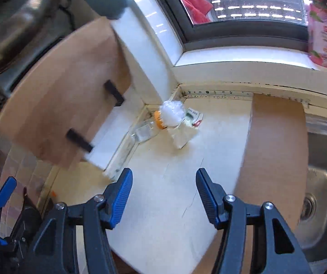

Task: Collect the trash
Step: 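Raise both tools back to the remaining trash in the counter corner, then grasp the clear plastic bag with the left tool while the right tool grasps the beige cloth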

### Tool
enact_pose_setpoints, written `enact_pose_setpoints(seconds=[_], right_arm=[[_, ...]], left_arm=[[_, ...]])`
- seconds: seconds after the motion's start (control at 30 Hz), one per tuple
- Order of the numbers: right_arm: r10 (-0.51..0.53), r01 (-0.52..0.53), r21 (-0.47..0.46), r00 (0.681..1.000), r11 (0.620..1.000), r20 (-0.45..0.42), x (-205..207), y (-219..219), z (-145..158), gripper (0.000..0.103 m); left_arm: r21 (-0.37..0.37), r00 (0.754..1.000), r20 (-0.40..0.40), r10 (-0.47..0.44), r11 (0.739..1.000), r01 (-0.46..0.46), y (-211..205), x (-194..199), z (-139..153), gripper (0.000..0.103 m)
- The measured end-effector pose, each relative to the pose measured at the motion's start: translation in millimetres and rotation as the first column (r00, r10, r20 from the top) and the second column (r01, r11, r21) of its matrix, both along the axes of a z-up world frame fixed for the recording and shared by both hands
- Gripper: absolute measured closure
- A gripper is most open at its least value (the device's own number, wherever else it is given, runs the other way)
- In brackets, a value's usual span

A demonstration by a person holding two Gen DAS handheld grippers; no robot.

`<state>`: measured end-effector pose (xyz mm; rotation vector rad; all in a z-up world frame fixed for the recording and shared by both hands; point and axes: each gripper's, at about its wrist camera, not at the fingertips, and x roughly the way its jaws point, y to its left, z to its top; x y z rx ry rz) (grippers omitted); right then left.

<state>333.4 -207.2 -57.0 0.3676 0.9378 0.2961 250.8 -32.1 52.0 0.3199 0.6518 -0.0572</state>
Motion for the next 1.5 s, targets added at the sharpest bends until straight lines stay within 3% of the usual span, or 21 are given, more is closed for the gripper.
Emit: enact_pose_setpoints(seconds=[0.1, 0.27, 0.53, 0.57, 0.6, 0.67, 0.77, 0.83, 0.9, 1.03, 1.23, 1.33, 1.5], right_arm=[[0.008, -0.008, 0.016, 0.999, 1.0, -0.042, 48, -5, -29, 0.045], [0.056, -0.053, 0.039, 0.996, 0.998, -0.076, 106, 2, -77, 0.045], [0.096, -0.083, 0.096, 0.986, 0.992, -0.138, 159, 24, -133, 0.045], [0.101, -0.087, 0.104, 0.985, 0.991, -0.138, 162, 24, -138, 0.049], [0.111, -0.095, 0.116, 0.984, 0.989, -0.137, 165, 25, -141, 0.063], [0.132, -0.113, 0.144, 0.983, 0.983, -0.129, 166, 23, -144, 0.072], [0.137, -0.12, 0.152, 0.984, 0.981, -0.11, 153, 9, -140, 0.075], [0.14, -0.123, 0.149, 0.985, 0.981, -0.105, 141, -4, -135, 0.076], [0.148, -0.132, 0.136, 0.983, 0.982, -0.109, 128, -15, -130, 0.076], [0.149, -0.136, 0.128, 0.984, 0.982, -0.097, 97, -44, -120, 0.076], [-0.03, 0.042, 0.184, 0.997, 0.982, -0.066, 62, -102, -116, 0.076], [-0.119, 0.13, 0.21, 0.991, 0.969, -0.066, 52, -123, -119, 0.076], [-0.154, 0.161, 0.211, 0.987, 0.964, -0.049, 45, -134, -121, 0.076]], left_arm=[[-0.039, 0.992, -0.118, 0.037, 0.998, -0.042, -10, 66, -36, 0.054], [-0.035, 0.973, -0.212, 0.092, 0.994, -0.102, -16, 139, -89, 0.055], [-0.031, 0.955, -0.274, 0.114, 0.991, -0.127, -14, 187, -121, 0.055], [-0.034, 0.953, -0.281, 0.116, 0.991, -0.13, -13, 189, -123, 0.055], [-0.041, 0.95, -0.289, 0.117, 0.99, -0.134, -12, 192, -125, 0.055], [-0.055, 0.946, -0.302, 0.116, 0.989, -0.139, -10, 195, -127, 0.055], [-0.073, 0.942, -0.318, 0.107, 0.988, -0.137, -7, 200, -129, 0.054], [-0.086, 0.94, -0.326, 0.098, 0.987, -0.132, -7, 204, -130, 0.048], [-0.109, 0.938, -0.335, 0.086, 0.986, -0.13, -9, 209, -132, 0.035], [-0.159, 0.935, -0.349, 0.062, 0.979, -0.124, -17, 223, -135, 0.032], [-0.191, 0.933, -0.355, 0.058, 0.972, -0.133, -35, 246, -145, 0.028], [-0.169, 0.931, -0.354, 0.085, 0.974, -0.154, -41, 258, -156, 0.028], [-0.147, 0.921, -0.368, 0.128, 0.97, -0.194, -32, 266, -175, 0.028]])
